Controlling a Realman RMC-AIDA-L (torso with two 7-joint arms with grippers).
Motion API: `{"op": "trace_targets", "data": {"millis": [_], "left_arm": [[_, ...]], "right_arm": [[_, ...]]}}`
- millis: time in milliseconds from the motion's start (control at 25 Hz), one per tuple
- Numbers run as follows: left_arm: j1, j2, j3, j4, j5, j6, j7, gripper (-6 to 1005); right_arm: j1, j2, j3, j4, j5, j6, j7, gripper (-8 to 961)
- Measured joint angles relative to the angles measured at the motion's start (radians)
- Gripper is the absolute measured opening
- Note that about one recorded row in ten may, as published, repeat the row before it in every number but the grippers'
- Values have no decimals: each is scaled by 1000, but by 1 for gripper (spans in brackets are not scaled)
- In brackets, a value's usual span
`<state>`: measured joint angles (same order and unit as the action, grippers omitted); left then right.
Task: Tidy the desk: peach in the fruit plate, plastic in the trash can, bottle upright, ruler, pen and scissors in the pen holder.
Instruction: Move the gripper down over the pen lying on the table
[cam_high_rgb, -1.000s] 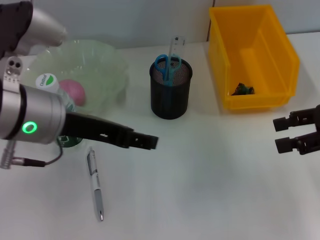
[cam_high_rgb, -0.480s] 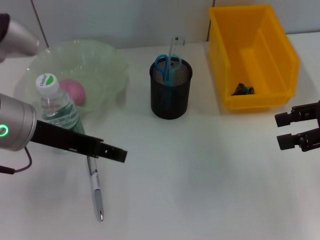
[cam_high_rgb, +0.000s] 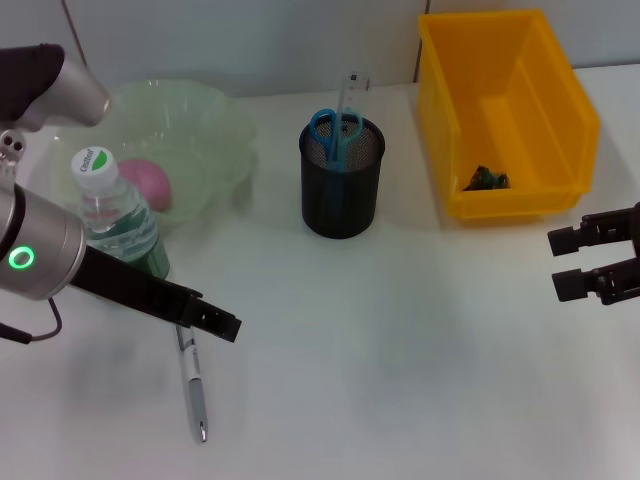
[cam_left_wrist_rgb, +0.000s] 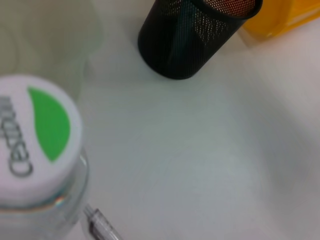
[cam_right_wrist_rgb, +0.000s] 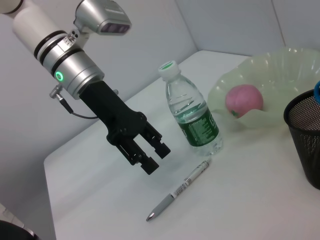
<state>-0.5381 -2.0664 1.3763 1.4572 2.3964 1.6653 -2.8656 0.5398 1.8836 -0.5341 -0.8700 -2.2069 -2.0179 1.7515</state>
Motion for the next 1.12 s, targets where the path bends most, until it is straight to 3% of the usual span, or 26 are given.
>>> {"op": "trace_targets", "data": {"millis": [440,560,1120], "left_arm": [[-31,0,26,-19,16,0,64,723],[-70,-3,55,-88,78,2,37,723],[-112,-10,157,-198,122,-90,-12,723]], "right_arm": [[-4,1,5,12,9,5,53,811],[-4,1,11,13,9,5,55,811],[0,3,13,14,19,1,55,811]]}}
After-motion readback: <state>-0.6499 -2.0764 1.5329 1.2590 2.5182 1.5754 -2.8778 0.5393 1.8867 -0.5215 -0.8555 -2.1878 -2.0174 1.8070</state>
